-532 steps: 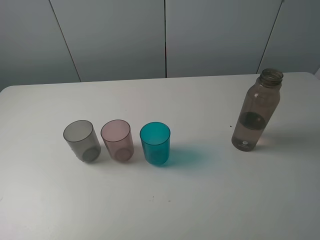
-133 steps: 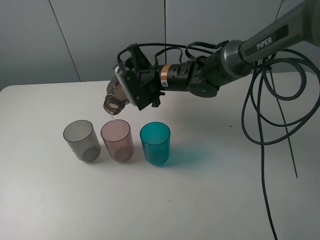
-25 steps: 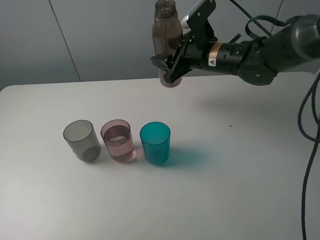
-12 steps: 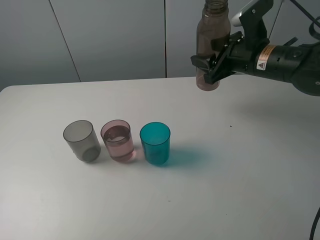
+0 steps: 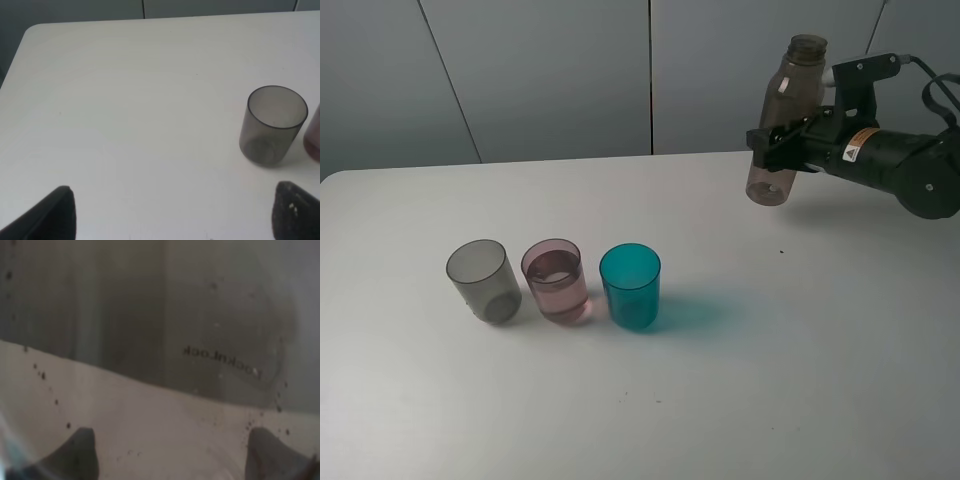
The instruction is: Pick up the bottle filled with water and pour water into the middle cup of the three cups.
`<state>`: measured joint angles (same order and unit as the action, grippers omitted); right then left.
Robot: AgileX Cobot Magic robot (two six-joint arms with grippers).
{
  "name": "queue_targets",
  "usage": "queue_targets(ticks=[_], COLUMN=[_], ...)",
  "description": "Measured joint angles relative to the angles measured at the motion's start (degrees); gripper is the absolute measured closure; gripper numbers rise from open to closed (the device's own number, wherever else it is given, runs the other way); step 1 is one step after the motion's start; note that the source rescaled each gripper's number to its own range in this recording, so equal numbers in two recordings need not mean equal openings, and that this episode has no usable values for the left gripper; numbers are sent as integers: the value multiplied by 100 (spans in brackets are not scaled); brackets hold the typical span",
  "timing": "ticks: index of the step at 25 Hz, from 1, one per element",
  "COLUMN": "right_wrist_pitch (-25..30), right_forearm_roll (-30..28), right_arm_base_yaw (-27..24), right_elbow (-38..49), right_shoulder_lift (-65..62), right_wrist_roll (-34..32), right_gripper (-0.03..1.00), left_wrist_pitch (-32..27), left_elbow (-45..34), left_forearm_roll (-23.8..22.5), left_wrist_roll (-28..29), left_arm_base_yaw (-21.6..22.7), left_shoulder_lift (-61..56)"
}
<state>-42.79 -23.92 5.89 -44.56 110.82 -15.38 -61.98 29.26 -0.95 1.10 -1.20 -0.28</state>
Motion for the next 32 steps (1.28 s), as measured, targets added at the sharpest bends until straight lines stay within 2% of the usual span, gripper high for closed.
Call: queue_targets(ticks=[3,11,21,22,23,24,25,27,32], right_wrist_pitch=[-14,-62,-66,-66,-53,-24,24,203,390], right_forearm_roll=[213,262,78,52,34,36,20,-42,-45], right_arm_base_yaw=[-23,-23,-23,-23,-23,-23,-23,-23,-23], right_elbow=[-95,-229,-242,-242,-242,-242,-242,-242,139], right_shoulder_lift=[369,745,747,747,747,747,747,698,360], right_wrist_roll=[0,68,105,105,105,81,64,53,92], right_gripper=[97,97,95,72,32,15,4,-1,-3], left_wrist_pitch=[0,0,0,0,0,0,0,0,0], left_elbow=[0,0,0,0,0,0,0,0,0], left_forearm_roll=[0,0,0,0,0,0,0,0,0], left_wrist_roll=[0,0,0,0,0,0,0,0,0], left_arm_base_yaw=[0,0,0,0,0,0,0,0,0], left_shoulder_lift=[0,0,0,0,0,0,0,0,0])
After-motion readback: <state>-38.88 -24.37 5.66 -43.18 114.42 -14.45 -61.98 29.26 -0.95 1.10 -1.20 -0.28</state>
